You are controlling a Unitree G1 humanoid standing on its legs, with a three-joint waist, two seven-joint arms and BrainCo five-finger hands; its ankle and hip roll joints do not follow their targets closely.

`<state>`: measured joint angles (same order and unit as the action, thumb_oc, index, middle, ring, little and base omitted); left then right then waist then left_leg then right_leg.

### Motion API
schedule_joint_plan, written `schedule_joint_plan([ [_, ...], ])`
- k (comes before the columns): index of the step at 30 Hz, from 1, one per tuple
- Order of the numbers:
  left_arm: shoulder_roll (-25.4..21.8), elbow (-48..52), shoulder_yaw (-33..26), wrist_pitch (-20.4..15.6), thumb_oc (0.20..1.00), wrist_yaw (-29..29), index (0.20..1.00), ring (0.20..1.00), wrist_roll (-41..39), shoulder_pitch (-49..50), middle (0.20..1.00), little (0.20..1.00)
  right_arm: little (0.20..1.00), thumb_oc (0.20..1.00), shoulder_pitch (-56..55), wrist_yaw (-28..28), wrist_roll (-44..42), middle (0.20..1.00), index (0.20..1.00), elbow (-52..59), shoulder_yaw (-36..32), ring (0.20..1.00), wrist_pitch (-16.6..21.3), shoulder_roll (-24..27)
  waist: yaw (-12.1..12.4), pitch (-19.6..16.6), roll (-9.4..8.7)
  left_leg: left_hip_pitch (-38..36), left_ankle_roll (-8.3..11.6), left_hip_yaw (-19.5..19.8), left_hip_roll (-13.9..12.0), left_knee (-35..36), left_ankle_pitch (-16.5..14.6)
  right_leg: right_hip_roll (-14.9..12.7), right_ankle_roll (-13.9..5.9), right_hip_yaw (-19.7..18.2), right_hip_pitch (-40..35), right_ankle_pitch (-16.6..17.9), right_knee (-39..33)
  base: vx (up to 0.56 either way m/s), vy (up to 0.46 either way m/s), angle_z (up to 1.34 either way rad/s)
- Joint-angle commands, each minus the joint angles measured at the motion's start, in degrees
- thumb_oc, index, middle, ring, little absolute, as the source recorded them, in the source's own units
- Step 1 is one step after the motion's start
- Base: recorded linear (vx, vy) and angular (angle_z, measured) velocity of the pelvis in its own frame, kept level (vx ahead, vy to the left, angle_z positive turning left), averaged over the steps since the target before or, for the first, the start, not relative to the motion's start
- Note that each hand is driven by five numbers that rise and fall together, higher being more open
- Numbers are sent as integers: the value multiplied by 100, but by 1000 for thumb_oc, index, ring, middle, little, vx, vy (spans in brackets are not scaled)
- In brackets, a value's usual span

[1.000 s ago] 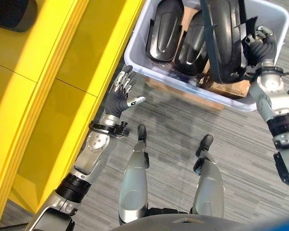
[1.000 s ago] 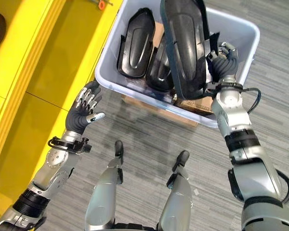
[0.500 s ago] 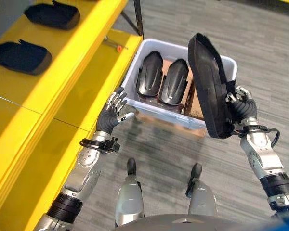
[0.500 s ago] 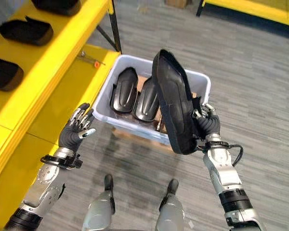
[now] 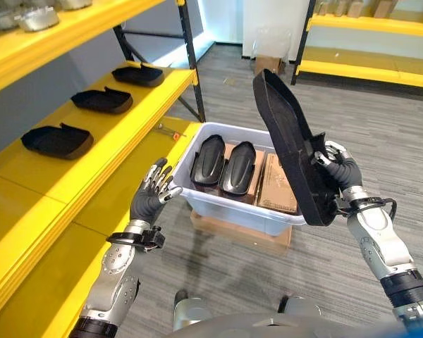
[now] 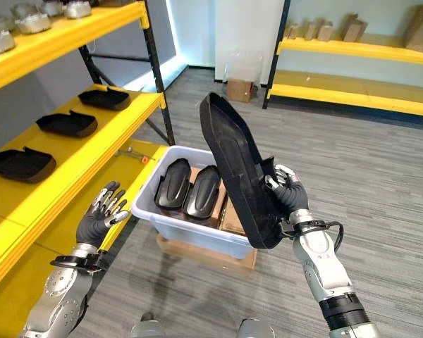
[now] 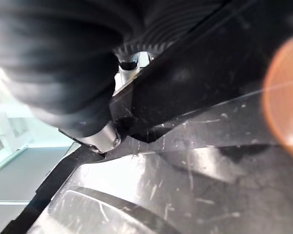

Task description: Move parts from the plastic box to the shelf.

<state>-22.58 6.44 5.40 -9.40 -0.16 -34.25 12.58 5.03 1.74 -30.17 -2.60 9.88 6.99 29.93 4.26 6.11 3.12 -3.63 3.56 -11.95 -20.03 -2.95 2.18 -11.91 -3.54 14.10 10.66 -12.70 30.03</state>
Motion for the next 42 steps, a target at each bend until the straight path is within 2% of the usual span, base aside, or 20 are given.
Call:
schedule_joint_plan([
  [1, -263, 259, -271, -217, 1000, -101, 1000, 1000, 158, -105, 1000, 1000, 200, 200, 312, -150, -236, 200, 200, 589, -287, 200, 325, -286, 60, 14, -389, 148, 754, 153, -503, -320, 902, 169, -366, -52, -1142, 554, -1380, -14, -116, -13],
  [6, -108, 226, -260, -154, 1000, -57, 1000, 1000, 171, 19, 1000, 1000, 200, 200, 411, -291, -784, 200, 200, 651, -37, 200, 278, -305, 63, -70, -293, -60, 778, 204, -661, -236, 1251, 394, -211, -36, -1299, 403, -1315, -31, -84, -2],
  [7, -62, 237, -244, -153, 1000, -49, 1000, 1000, 168, 49, 1000, 1000, 200, 200, 495, -302, -931, 200, 200, 652, 65, 200, 313, -301, 132, -14, -249, 16, 897, 287, -754, -178, 1648, 520, -129, 39, -1335, 354, -1296, -136, -116, 6],
  [9, -21, 235, -265, -158, 1000, -32, 1000, 1000, 178, 75, 1000, 1000, 200, 200, 511, -291, -969, 200, 200, 725, 62, 200, 349, -245, 169, 77, -233, 276, 1005, 306, -870, -155, 2073, 571, -44, 221, -1349, 332, -1313, -194, -116, 41],
  [10, -7, 228, -250, -172, 1000, -31, 1000, 1000, 162, 86, 1000, 1000, 200, 200, 454, -285, -1042, 200, 200, 824, 21, 200, 393, -207, 167, 208, -302, 655, 958, 41, -979, -369, 2271, 518, 47, 479, -1384, 289, -1320, -235, -138, 79],
  [11, -10, 173, -238, -166, 1000, -37, 1000, 1000, 170, 73, 1000, 1000, 200, 200, 377, -266, -998, 200, 200, 878, -24, 200, 391, -164, 133, 280, -345, 788, 908, -166, -1041, -593, 2208, 480, 86, 602, -1380, 307, -1319, -216, -154, 145],
  [12, -49, 143, -173, -143, 1000, -113, 1000, 1000, 133, 54, 1000, 1000, 200, 200, 147, -270, -991, 200, 200, 957, -141, 200, 401, -135, 51, 360, -448, 781, 929, -397, -1122, -1071, 1742, 311, 50, 750, -1413, 248, -1246, -130, -59, 123],
  [14, -115, 201, -70, -135, 1000, -116, 1000, 1000, 118, -116, 1000, 1000, 200, 200, -138, -237, -982, 200, 200, 1009, -307, 200, 379, -239, -51, 401, -458, 639, 887, -424, -1237, -1263, 1355, -9, -67, 1039, -1536, 329, -1223, -58, 121, 108],
  [18, -164, 163, 22, -148, 1000, -91, 1000, 1000, 61, -385, 1000, 1000, 200, 200, -303, -197, -963, 200, 200, 1060, -447, 200, 402, -359, -171, 238, -389, 290, 940, -914, -1266, -578, 1210, -285, -282, 1306, -1587, 454, -1208, 33, 240, 91],
  [22, -231, 124, 43, -230, 1000, -29, 1000, 1000, -11, -647, 1000, 1000, 200, 200, -448, -153, -975, 200, 200, 1102, -649, 200, 428, -456, -169, 160, -466, 712, 836, -935, -905, -841, 711, -814, -527, 1624, -1869, 916, -1584, 126, 293, 81],
  [23, -300, 96, 29, -295, 1000, -16, 1000, 1000, 22, -699, 1000, 1000, 200, 200, -479, -154, -977, 200, 200, 1116, -663, 200, 420, -506, -127, 121, -514, 856, 776, -926, -647, -961, 504, -1059, -709, 1658, -1977, 1310, -1804, 123, 208, 87],
  [32, -481, 138, -265, -442, 1000, 230, 1000, 1000, 173, -786, 1000, 1000, 200, 200, -88, -178, -801, 200, 200, 1158, -384, 200, 395, -737, 262, 104, -857, 1530, 449, -754, 29, -1419, -16, -1606, -1037, 1983, -2209, 2124, -2218, 104, 186, 43],
  [34, -499, 169, -330, -486, 1000, 308, 1000, 1000, 248, -792, 1000, 1000, 200, 200, 136, -154, -826, 200, 200, 1142, -245, 200, 399, -805, 415, 78, -923, 1688, 295, -682, 291, -1453, -184, -1729, -1118, 2016, -2204, 2537, -2295, 96, 186, 14],
  [35, -503, 178, -336, -480, 1000, 312, 1000, 1000, 250, -788, 1000, 1000, 200, 200, 142, -154, -826, 200, 200, 1137, -243, 200, 400, -810, 405, 68, -936, 1706, 283, -680, 306, -1461, -193, -1740, -1122, 2024, -2200, 2552, -2305, 87, 167, 16],
  [37, -532, 212, -373, -518, 1000, 342, 1000, 1000, 377, -808, 1000, 1000, 200, 200, 238, -150, -837, 200, 200, 1160, -166, 200, 405, -886, 523, 11, -963, 1830, 115, -607, 593, -1501, -395, -1891, -1146, 2091, -2217, 3101, -2301, 164, 266, 33],
  [38, -530, 204, -363, -531, 1000, 355, 1000, 1000, 404, -792, 1000, 1000, 200, 200, 209, -153, -846, 200, 200, 1183, -123, 200, 387, -937, 516, -79, -960, 1769, -88, -575, 918, -1392, -546, -2066, -1146, 1988, -2169, 3726, -2133, 191, 302, 52],
  [39, -528, 205, -362, -531, 1000, 356, 1000, 1000, 405, -787, 1000, 1000, 200, 200, 203, -153, -846, 200, 200, 1185, -121, 200, 386, -935, 513, -87, -971, 1767, -107, -584, 943, -1375, -546, -2088, -1146, 1985, -2161, 3754, -2142, 330, 538, 68],
  [40, -509, 193, -278, -550, 1000, 361, 1000, 1000, 424, -807, 1000, 1000, 200, 200, 164, -167, -837, 200, 200, 1202, -62, 200, 386, -929, 334, -122, -811, 1457, -423, -471, 1437, -901, -635, -2191, -1146, 1241, -1810, 4079, -1517, 289, 532, 69],
  [41, -511, 175, -216, -549, 1000, 358, 1000, 1000, 460, -819, 1000, 1000, 200, 200, 110, -195, -849, 200, 200, 1220, -62, 200, 397, -938, 183, -101, -745, 1265, -531, -420, 1608, -681, -663, -2035, -1106, 872, -1644, 3937, -1256, 285, 521, 79],
  [42, -502, 170, -216, -553, 1000, 359, 1000, 1000, 464, -817, 1000, 1000, 200, 200, 104, -196, -850, 200, 200, 1225, -57, 200, 397, -931, 214, -96, -754, 1224, -538, -460, 1624, -615, -640, -2065, -1108, 798, -1578, 3900, -1179, 169, 338, 81],
])
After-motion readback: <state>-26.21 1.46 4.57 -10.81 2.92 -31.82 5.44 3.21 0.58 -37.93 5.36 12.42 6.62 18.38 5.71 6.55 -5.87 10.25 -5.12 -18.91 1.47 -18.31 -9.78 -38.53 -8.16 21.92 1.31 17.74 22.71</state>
